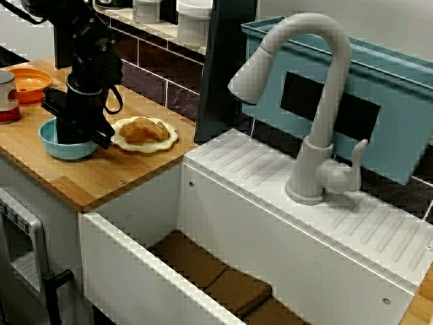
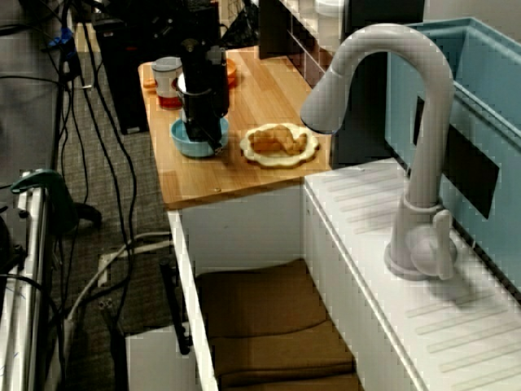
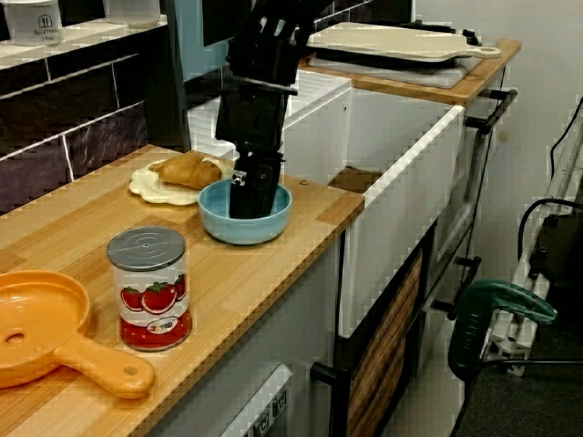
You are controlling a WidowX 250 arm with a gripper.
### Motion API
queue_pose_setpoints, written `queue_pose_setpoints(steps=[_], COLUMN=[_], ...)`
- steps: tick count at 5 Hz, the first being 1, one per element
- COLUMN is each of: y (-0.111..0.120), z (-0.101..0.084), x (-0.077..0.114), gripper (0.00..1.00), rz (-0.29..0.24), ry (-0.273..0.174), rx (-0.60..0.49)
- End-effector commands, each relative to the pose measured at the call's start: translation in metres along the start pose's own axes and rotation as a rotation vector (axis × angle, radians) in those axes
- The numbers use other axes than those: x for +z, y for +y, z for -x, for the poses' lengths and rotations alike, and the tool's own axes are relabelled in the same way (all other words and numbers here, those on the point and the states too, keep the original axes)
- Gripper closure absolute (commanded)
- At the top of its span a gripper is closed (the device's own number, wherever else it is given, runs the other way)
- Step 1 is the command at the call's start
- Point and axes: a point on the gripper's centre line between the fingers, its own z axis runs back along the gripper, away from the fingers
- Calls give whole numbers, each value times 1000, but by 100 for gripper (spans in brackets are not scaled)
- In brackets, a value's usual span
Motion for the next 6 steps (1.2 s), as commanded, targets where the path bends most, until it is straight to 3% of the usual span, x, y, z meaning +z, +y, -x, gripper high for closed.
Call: queue_pose_setpoints(steps=[1, 3, 4, 5, 6], y=[-18, -12, 3, 16, 38], z=[2, 4, 3, -1, -5], x=[32, 44, 47, 48, 58], gripper=[0, 0, 100, 100, 0], rz=[85, 115, 120, 103, 118], ry=[89, 91, 60, 44, 47], rx=[-61, -61, -28, -11, 5])
